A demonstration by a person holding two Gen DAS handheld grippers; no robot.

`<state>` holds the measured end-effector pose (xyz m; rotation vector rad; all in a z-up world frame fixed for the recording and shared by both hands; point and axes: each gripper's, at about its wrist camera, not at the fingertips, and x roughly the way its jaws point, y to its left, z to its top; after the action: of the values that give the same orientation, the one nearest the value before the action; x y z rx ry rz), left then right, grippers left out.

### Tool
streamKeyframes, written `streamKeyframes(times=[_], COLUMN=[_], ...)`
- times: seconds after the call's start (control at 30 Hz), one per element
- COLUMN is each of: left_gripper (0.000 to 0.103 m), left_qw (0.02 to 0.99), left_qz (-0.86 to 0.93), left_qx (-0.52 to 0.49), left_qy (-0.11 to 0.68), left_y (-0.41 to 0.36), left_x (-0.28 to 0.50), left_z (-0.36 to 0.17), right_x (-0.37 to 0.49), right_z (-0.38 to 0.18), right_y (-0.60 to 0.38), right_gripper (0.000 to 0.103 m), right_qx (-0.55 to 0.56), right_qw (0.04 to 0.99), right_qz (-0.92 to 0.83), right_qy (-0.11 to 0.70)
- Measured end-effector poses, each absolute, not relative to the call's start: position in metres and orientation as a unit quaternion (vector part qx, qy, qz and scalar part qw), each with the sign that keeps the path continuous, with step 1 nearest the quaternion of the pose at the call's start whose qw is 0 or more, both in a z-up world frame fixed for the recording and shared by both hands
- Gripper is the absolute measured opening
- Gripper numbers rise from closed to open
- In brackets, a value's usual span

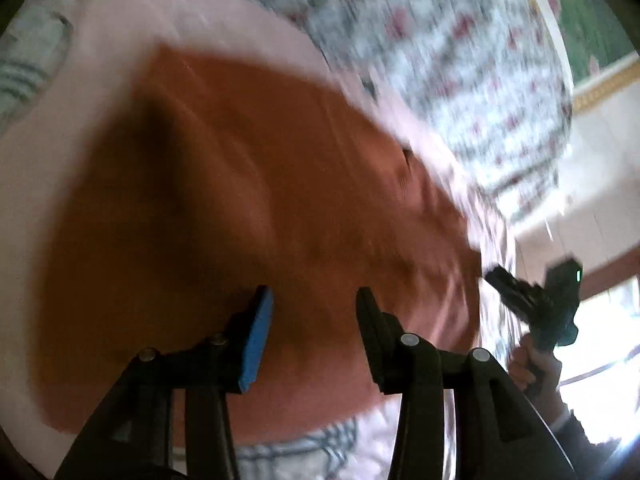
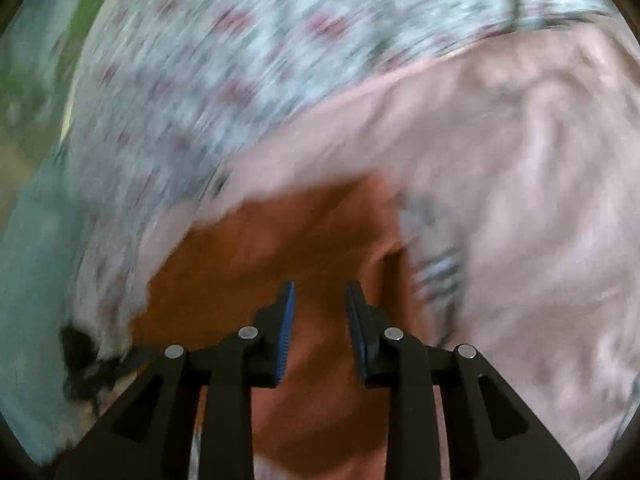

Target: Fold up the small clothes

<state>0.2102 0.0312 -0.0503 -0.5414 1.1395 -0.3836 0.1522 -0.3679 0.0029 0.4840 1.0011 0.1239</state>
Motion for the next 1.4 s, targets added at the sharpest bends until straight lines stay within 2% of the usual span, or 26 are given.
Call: streamKeyframes(times=[0.13, 0.2, 0.4, 0.5, 0.57, 0.73, 0.93, 1.03, 1.17, 1.4], left_gripper=[0.042, 0.038, 0.035, 0.045, 0.046, 0.049, 0.049, 0.05, 0.053, 0.064], left_qw=[0.795, 0.796, 0.829, 0.856, 0.862, 0.855, 0.829, 0.815, 0.798, 0.794], left_qz=[-0.177, -0.172, -0.105, -0.04, -0.018, -0.011, -0.035, -0.045, -0.059, -0.075], left_qx=[-0.201, -0.204, -0.2, -0.216, -0.245, -0.273, -0.303, -0.314, -0.326, -0.345], left_qy=[0.545, 0.543, 0.512, 0.467, 0.443, 0.441, 0.469, 0.485, 0.503, 0.495], left_y=[0.007, 0.013, 0.055, 0.085, 0.103, 0.117, 0.11, 0.103, 0.1, 0.11], left_x=[0.219, 0.237, 0.311, 0.331, 0.329, 0.29, 0.195, 0.15, 0.103, 0.073], left_z=[-0.062, -0.062, -0.033, -0.005, 0.007, 0.004, -0.024, -0.034, -0.045, -0.055], right_x=[0.169, 0.184, 0.238, 0.247, 0.244, 0.214, 0.155, 0.125, 0.091, 0.059], right_z=[-0.027, -0.036, -0.022, -0.001, 0.009, 0.01, 0.0, -0.006, -0.009, 0.001], right_y=[-0.316, -0.311, -0.369, -0.4, -0.406, -0.402, -0.361, -0.336, -0.307, -0.26], right_gripper=[0.029, 0.029, 0.026, 0.026, 0.026, 0.027, 0.027, 0.03, 0.035, 0.04], right_qx=[0.142, 0.102, 0.127, 0.177, 0.191, 0.211, 0.216, 0.216, 0.23, 0.213], right_qw=[0.817, 0.819, 0.854, 0.87, 0.874, 0.866, 0.854, 0.847, 0.84, 0.838], right_qz=[0.124, 0.104, -0.014, -0.062, -0.075, -0.068, -0.035, -0.026, -0.018, -0.003], right_qy=[0.545, 0.556, 0.503, 0.456, 0.44, 0.449, 0.473, 0.486, 0.491, 0.502])
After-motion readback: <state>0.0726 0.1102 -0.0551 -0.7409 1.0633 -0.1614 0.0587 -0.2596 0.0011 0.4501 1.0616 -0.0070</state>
